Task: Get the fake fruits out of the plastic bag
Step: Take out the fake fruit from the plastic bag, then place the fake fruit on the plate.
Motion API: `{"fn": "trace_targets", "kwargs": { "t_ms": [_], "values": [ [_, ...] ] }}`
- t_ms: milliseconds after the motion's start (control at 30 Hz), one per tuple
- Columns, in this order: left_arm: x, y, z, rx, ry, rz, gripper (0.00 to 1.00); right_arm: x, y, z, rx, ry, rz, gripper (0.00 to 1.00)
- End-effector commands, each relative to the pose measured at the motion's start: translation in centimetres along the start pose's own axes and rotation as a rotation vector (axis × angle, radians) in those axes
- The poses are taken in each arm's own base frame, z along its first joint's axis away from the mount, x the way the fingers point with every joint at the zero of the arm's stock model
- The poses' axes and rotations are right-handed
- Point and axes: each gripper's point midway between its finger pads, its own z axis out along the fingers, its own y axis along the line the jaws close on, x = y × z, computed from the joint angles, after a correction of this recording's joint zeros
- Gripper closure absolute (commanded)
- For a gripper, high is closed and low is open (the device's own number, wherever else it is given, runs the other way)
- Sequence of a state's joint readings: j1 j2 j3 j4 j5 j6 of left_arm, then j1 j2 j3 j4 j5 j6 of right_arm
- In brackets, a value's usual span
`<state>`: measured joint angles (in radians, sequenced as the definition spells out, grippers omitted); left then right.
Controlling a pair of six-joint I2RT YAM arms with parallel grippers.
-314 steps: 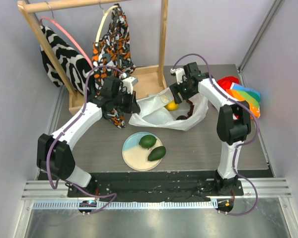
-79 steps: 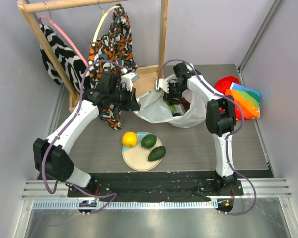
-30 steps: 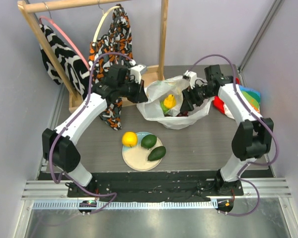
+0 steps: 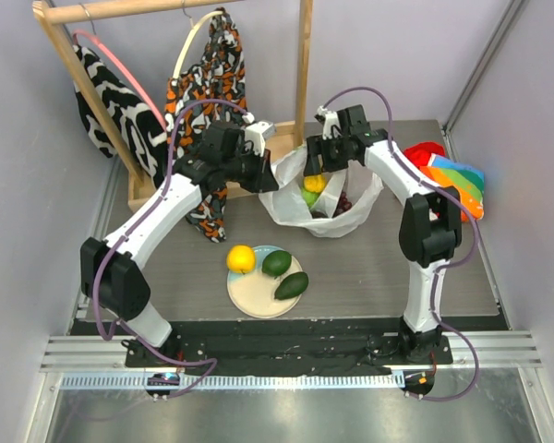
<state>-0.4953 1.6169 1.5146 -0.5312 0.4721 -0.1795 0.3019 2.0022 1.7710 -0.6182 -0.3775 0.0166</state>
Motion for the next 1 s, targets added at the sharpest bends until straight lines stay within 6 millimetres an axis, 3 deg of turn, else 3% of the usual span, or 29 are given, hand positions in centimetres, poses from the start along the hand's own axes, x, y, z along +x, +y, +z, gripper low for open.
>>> {"fn": "trace_targets", "kwargs": {
  "t_ms": [0,67,100,167,200,367,400,433,533,633,667,767,867,967],
  "values": [
    [-0.9,0.0,0.2,0.01,-0.031,0.017,1.0,-2.2,-0.6,1.7,0.009,-0.051,-0.034,0.47],
    [-1.0,-0.1,0.3,0.011,-0.03,0.021,1.0,-2.4,-0.6,1.4,0.006,-0.054,-0.074,0.6],
    [-0.9,0.0,0.4,0.007,-0.027,0.02,1.0,-2.8,-0.2,0.4,-0.003,-0.07,-0.086,0.7],
    [-1.1,0.0,0.4,0.005,-0.032,0.024,1.0,-3.3,0.7,-0.9,-0.03,-0.09,-0.124,0.82],
    [-1.2,0.1,0.4,0.005,-0.034,0.025,1.0,-3.7,1.4,-2.5,-0.035,-0.114,-0.142,0.85],
    [-1.9,0.2,0.6,0.006,-0.044,0.029,1.0,-3.0,5.1,-7.5,-0.141,-0.153,-0.209,0.91],
    [-2.0,0.1,0.7,0.006,-0.043,0.03,1.0,-3.5,6.3,-9.8,-0.157,-0.192,-0.239,0.91],
    [-2.3,0.1,0.7,0.007,-0.049,0.034,1.0,-3.3,7.4,-10.8,-0.202,-0.203,-0.255,0.92],
    [-2.7,0.2,0.8,0.0,-0.055,0.042,1.0,-1.7,10.2,-14.1,-0.279,-0.216,-0.33,0.92],
    [-3.0,0.6,0.9,-0.017,-0.06,0.05,1.0,2.5,13.4,-15.5,-0.386,-0.156,-0.429,0.91],
    [-2.9,0.7,0.9,-0.02,-0.056,0.056,1.0,5.4,13.8,-14.9,-0.425,-0.082,-0.427,0.92],
    [-3.2,0.7,0.5,-0.033,-0.06,0.075,1.0,10.4,16.5,-14.3,-0.526,0.035,-0.532,0.91],
    [-3.3,0.8,-0.1,-0.053,-0.065,0.093,1.0,13.3,19.3,-13.2,-0.614,0.107,-0.652,0.91],
    [-2.8,1.2,-0.8,-0.085,-0.063,0.119,1.0,14.2,21.1,-11.2,-0.649,0.152,-0.714,0.91]
  ]
}}
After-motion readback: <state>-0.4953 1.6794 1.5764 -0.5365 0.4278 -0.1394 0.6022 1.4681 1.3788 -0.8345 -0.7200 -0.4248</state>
